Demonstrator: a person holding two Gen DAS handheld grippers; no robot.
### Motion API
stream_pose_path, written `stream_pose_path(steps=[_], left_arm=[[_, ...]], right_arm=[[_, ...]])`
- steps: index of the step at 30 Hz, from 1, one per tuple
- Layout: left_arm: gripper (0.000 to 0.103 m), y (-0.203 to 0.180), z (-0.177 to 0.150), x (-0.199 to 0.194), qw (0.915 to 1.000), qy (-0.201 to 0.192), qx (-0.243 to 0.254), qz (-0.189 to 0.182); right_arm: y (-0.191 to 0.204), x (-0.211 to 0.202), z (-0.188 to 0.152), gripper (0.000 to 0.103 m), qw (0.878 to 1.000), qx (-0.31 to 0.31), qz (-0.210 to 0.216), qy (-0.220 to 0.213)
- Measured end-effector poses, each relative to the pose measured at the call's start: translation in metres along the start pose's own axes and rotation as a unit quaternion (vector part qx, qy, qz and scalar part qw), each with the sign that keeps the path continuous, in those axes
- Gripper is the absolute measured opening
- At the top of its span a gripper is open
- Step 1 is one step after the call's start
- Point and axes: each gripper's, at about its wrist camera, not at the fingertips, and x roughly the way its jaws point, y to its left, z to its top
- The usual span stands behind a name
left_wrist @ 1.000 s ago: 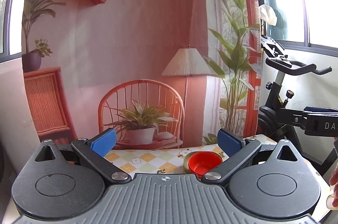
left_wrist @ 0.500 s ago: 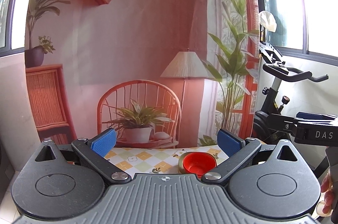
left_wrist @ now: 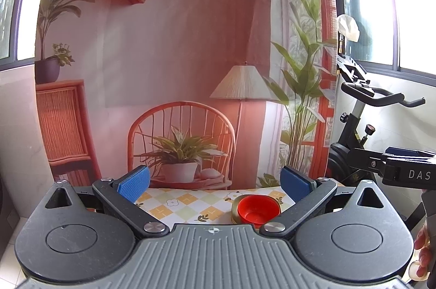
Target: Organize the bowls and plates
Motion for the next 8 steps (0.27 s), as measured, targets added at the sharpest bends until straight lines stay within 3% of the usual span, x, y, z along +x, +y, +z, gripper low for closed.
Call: stream_pose_path(steps=[8], left_arm=[[0.103,0.0018,-0.0005,-0.0010,1.0000,0.001,-0.004,0.003]], right_arm=[[-0.0013,-0.0007,-0.0006,0.103,1.000,0.002,-0.001,0.001]])
